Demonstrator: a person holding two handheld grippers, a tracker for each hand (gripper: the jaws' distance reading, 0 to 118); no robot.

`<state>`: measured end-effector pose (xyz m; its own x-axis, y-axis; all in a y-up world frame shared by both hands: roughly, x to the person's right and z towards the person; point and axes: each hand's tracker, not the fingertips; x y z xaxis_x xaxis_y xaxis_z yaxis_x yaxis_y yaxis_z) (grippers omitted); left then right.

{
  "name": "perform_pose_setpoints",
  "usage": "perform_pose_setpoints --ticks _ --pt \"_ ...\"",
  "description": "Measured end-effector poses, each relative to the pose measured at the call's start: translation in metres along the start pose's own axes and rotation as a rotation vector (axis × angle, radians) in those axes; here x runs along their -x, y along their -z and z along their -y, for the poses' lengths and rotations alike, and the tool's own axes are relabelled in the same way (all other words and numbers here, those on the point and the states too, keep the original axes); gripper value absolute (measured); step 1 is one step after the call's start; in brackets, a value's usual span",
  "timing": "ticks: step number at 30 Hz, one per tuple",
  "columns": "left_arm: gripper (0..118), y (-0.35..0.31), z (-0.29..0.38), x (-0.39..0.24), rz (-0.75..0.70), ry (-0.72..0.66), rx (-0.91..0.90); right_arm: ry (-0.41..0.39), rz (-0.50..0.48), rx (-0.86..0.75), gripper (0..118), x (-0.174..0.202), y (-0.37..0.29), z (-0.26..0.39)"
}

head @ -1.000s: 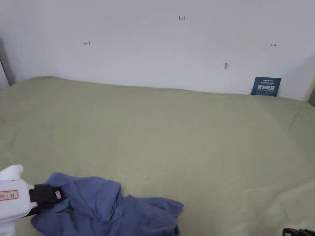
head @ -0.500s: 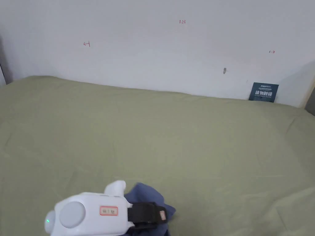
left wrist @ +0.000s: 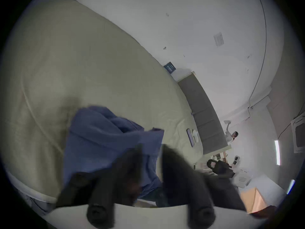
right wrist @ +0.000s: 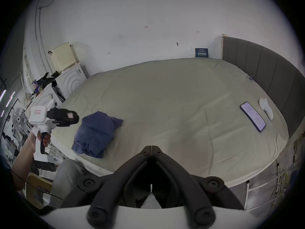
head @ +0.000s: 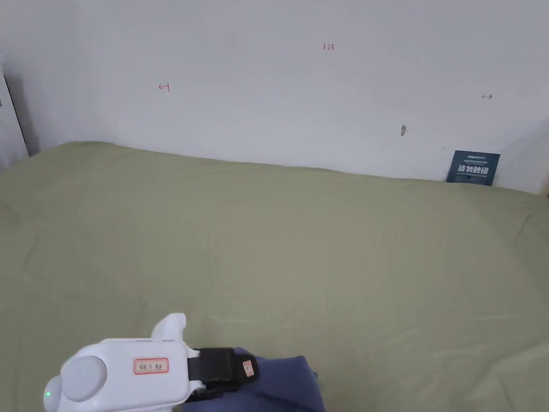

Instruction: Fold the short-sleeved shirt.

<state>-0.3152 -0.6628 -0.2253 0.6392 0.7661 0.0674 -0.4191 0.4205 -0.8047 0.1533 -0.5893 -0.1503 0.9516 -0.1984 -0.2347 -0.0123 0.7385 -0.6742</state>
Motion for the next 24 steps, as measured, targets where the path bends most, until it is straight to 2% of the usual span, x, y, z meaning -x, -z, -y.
perform_pose_setpoints --ticks 4,9,11,13,16,18,20,24 --pt "9 0.057 0.027 0.006 -0.007 -0.034 0.113 -0.025 -0.011 -0.007 0 0.008 -0.006 0.000" --pt "8 0.115 0.049 0.007 0.076 -0.098 0.106 -0.053 -0.012 -0.021 0 0.016 -0.018 0.000" --pt "8 0.129 0.058 0.009 0.068 -0.089 0.124 -0.063 -0.012 -0.026 0 0.018 -0.022 0.000" --pt "3 0.137 0.068 0.014 0.040 -0.085 0.152 -0.067 -0.011 -0.029 0 0.019 -0.024 -0.001" --pt "3 0.129 0.077 0.006 0.063 -0.108 0.122 -0.069 -0.016 -0.033 0 0.020 -0.020 -0.005" --pt "3 0.125 0.081 -0.008 0.134 -0.115 0.160 -0.059 -0.037 -0.031 0 0.021 -0.009 -0.010" --pt "3 0.118 0.087 -0.031 0.162 0.007 0.205 -0.050 -0.074 -0.035 0 0.023 0.004 -0.016" --pt "3 0.062 0.073 -0.055 0.198 0.104 0.215 -0.024 -0.134 -0.062 0 0.030 0.028 -0.033"
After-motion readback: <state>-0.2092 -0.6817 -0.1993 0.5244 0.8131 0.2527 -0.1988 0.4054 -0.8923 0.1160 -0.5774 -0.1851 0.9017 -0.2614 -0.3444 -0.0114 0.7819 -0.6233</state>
